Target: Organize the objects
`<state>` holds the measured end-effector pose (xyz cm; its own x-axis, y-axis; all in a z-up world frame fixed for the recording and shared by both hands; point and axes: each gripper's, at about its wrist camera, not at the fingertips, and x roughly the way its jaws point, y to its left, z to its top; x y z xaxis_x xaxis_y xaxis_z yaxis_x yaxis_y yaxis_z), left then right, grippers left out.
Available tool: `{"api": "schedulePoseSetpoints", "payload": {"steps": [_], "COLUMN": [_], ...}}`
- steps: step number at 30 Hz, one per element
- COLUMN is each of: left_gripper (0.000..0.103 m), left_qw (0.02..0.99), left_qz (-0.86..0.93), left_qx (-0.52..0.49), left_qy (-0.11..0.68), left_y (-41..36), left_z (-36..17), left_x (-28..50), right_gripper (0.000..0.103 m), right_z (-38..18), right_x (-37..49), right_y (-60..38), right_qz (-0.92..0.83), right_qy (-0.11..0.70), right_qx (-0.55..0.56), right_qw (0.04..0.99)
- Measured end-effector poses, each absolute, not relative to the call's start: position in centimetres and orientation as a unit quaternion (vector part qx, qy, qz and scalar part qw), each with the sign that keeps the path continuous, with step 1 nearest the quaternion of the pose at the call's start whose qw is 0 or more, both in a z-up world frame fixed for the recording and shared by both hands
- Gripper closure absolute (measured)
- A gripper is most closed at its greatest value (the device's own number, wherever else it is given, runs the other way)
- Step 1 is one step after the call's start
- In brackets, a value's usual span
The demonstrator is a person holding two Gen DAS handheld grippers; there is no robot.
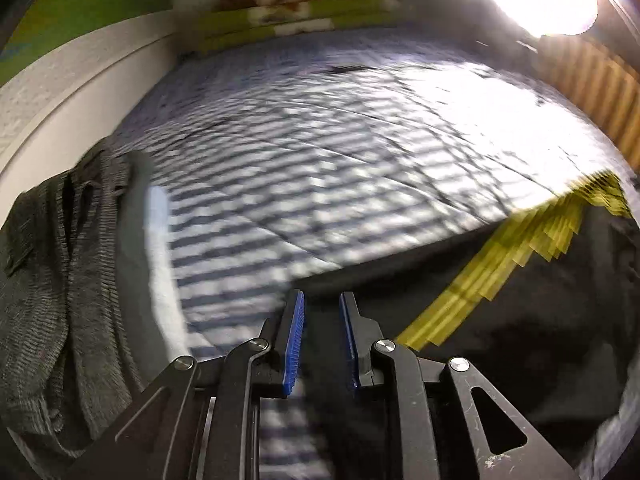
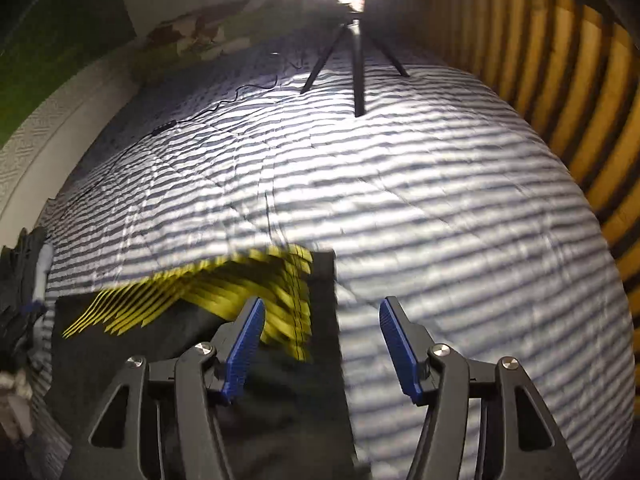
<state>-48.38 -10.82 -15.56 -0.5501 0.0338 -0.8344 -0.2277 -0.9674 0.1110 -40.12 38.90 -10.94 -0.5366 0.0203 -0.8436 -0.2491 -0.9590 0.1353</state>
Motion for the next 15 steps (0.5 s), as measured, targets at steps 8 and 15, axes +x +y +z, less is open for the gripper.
{"api": "schedulePoseSetpoints", "payload": {"steps": [8, 15], "left_gripper": [0.072, 0.059], "left_qw": [0.106, 0.171], "left_qz": [0.867, 0.859], "left_qx": [-0.464, -0.468], "left_qy": [0.147, 0.119], "left_y": [-7.8, -6.0], "left_z": [-14.3, -13.3], "left_x": [-44.7, -38.5], "right_gripper": [0.048, 0.048], "right_z": [-13.3, -9.4], "right_x": [-40.5, -29.9], "right_y": [38.4, 35.6], "right_qz": [0.848, 0.869], "right_qy": [0.076, 0.131], "right_qx": [-0.505, -0.471], "right_qw": [0.144, 0.073]}}
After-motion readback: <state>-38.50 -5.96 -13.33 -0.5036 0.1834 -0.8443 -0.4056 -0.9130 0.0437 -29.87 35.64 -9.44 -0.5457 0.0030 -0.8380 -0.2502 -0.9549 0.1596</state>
